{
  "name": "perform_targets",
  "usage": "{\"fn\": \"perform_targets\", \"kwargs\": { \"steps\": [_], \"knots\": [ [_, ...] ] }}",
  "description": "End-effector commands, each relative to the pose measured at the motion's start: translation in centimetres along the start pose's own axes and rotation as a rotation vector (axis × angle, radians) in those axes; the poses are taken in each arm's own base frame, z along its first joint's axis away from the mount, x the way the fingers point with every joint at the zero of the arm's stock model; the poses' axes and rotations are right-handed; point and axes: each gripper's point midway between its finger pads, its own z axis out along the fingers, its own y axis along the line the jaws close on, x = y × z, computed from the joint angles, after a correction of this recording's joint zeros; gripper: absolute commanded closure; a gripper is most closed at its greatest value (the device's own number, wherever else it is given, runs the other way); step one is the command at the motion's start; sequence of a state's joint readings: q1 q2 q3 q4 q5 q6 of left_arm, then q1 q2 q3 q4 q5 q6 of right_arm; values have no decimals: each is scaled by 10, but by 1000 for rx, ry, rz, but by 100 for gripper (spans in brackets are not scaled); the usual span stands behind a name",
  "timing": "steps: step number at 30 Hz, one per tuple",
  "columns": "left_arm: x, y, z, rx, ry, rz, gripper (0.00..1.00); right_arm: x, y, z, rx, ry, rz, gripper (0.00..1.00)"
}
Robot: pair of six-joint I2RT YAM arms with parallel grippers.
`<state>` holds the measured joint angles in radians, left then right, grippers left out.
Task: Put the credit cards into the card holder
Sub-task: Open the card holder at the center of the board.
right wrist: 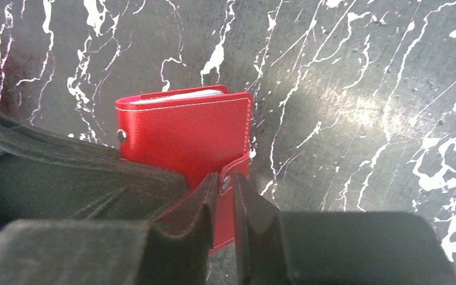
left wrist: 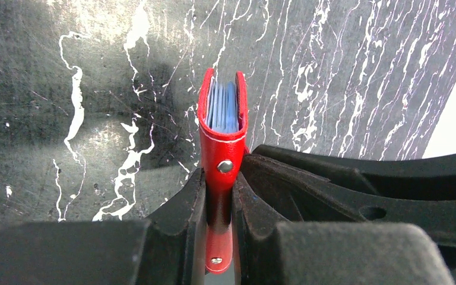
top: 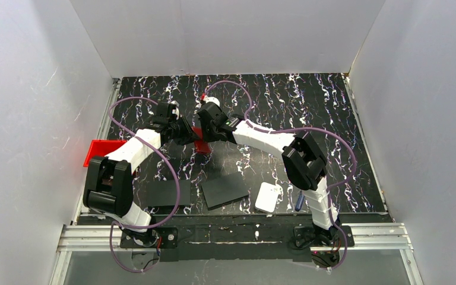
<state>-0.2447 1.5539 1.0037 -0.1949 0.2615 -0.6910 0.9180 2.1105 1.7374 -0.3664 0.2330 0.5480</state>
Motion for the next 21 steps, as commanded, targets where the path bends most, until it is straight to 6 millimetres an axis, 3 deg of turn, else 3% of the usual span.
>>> {"fn": "perform_targets", "kwargs": {
  "steps": [1, 7, 11, 13, 15, 18, 21],
  "knots": [
    [-22, -29, -21, 75, -69, 41, 100, -9, -14, -1, 62, -25, -18, 86],
    [-23, -31, -26, 78, -74, 44, 100, -5, -13, 3, 41, -7, 7, 88],
    [-23, -35, -28, 91, -70, 43, 100, -1, -30, 3, 116, -9, -14, 98],
    [-23, -37, -30, 103, -68, 44, 100, -5, -44, 0, 133, -20, -37, 99],
    [-23, -38, -32, 139, -60, 34, 100, -8, -55, -1, 65, -26, -42, 99],
    [-24, -44, -37, 251, -35, 14, 100, -19, -57, -11, -198, -81, -4, 99],
    [-25, -46, -41, 301, -1, 27, 100, -24, -63, -21, -313, -84, 39, 99]
  ]
}}
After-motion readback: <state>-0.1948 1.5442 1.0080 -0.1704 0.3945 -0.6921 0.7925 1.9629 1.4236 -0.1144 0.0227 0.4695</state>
